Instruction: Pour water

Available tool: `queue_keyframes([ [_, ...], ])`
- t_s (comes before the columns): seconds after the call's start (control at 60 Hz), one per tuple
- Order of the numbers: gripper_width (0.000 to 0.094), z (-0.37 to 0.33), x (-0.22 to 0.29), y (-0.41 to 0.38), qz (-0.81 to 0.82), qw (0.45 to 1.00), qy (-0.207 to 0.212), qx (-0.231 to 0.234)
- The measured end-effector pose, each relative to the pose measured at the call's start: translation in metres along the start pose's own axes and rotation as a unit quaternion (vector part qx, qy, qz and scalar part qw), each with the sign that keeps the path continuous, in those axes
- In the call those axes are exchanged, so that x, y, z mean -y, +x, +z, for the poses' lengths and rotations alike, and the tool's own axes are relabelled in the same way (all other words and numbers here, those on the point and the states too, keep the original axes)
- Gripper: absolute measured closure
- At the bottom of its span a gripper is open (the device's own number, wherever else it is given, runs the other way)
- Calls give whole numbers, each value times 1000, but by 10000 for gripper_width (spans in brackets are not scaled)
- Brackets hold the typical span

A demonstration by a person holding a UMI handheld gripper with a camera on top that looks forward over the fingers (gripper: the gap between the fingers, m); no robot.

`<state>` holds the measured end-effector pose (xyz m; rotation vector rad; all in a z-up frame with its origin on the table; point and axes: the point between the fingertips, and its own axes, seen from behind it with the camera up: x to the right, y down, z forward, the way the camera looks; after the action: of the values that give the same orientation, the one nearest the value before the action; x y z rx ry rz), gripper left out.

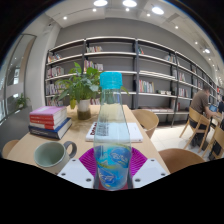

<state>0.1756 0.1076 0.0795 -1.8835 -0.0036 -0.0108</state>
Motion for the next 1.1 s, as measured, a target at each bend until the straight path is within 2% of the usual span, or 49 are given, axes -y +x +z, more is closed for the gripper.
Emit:
queue_keyframes([
  [0.033,545,1,-12,2,6,1000,-9,-1],
  [0.067,545,-1,-6,5,18,1000,7,-2],
  [0.15,531,-5,-8,5,14,1000,10,-2],
  [0.317,378,-4,-8,3,10,1000,14,-6],
  [0.35,312,-5,-12,4,10,1000,4,-8],
  [0.4,165,-9,-13,8,12,1000,-2,-17],
  [0.417,90,-10,-13,8,10,1000,-3,-18],
  [0.567,85,-44,-31,9,6,999,-32,-26],
  [0.683,89,-90,-59,-2,9,996,-80,-31],
  [0.833,85,-158,-73,-51,36,991,-126,-10],
  [0.933,85,-193,-61,-89,35,992,-125,3],
  [1.1,71,-238,-6,-141,14,994,-104,21],
])
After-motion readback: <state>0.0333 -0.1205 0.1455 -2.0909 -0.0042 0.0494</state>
